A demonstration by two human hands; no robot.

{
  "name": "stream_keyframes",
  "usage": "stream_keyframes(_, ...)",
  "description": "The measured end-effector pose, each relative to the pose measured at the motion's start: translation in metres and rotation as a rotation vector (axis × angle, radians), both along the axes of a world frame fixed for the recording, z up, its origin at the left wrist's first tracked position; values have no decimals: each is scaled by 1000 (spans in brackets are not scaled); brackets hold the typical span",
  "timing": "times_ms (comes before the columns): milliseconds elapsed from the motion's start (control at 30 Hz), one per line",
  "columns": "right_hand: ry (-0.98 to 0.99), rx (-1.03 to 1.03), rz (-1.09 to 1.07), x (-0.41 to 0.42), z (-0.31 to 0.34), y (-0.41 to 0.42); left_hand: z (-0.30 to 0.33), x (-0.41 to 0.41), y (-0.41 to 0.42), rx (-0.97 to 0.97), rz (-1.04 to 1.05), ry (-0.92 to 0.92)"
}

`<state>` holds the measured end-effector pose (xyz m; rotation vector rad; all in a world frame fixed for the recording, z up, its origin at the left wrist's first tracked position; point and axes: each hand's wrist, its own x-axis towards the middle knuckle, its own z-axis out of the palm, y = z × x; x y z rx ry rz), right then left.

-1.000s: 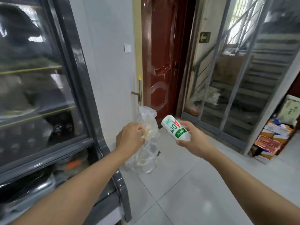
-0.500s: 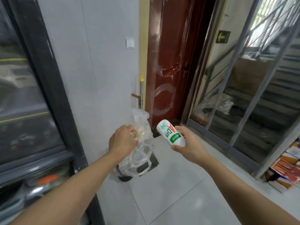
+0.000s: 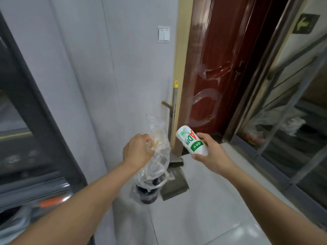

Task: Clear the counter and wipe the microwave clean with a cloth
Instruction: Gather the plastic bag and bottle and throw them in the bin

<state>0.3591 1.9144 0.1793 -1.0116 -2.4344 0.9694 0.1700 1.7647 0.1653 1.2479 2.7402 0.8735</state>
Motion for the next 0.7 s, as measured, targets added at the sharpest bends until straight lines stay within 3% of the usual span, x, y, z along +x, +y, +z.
stream_keyframes(400,-52,-43,380,-115,-25,156,-30,-48,98,-26,375,-59)
stream_keyframes(700,-120,-192,557,-195,-91,187,-77,-82,108,-87,589,-146)
